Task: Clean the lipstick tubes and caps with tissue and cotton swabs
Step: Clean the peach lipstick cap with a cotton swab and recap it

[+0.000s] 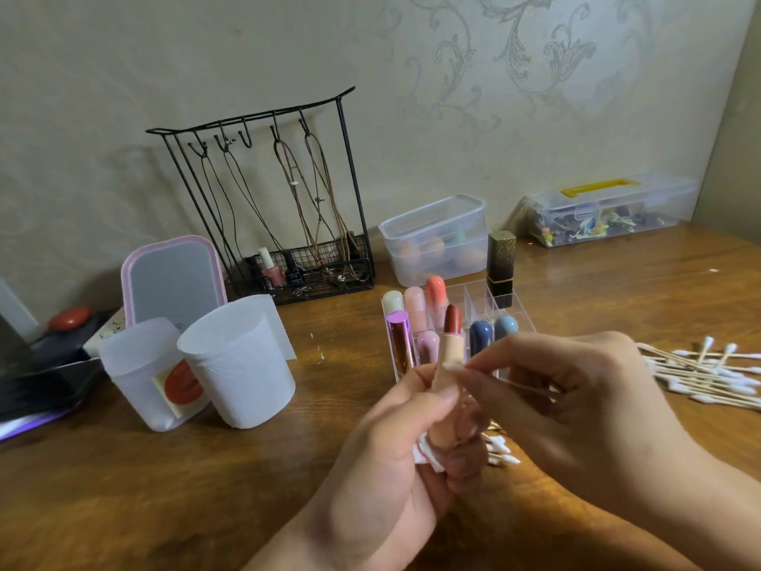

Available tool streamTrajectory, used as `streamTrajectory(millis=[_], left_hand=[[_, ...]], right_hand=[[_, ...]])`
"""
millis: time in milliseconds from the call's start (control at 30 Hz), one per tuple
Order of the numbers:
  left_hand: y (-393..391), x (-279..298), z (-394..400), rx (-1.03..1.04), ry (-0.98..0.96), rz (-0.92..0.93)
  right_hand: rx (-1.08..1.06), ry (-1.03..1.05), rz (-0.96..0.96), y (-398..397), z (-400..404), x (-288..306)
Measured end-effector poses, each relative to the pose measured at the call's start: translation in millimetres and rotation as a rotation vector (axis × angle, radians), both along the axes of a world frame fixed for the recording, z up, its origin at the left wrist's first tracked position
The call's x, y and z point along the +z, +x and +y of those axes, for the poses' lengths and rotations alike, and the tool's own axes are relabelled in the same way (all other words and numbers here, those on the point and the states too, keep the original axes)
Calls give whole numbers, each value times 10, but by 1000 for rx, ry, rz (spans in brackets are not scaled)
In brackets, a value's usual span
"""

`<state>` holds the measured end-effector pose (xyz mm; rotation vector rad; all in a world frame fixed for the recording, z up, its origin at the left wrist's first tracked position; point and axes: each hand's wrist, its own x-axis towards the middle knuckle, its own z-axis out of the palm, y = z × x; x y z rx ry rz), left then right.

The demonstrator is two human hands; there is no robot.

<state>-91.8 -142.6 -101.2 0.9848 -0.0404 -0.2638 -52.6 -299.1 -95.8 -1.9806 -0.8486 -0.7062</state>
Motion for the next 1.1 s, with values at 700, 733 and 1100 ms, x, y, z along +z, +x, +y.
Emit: streamTrajectory(millis=[700,733,1100], left_hand=[[-20,-31,-21,81,88,-64],[-20,-30,-19,83,88,-62],[-32,-11,-3,52,76,-33]], right_hand=[[-36,-21,-44,11,-22,40],[-41,-19,-48,10,-22,42],[-52,15,-36,22,-39,59]])
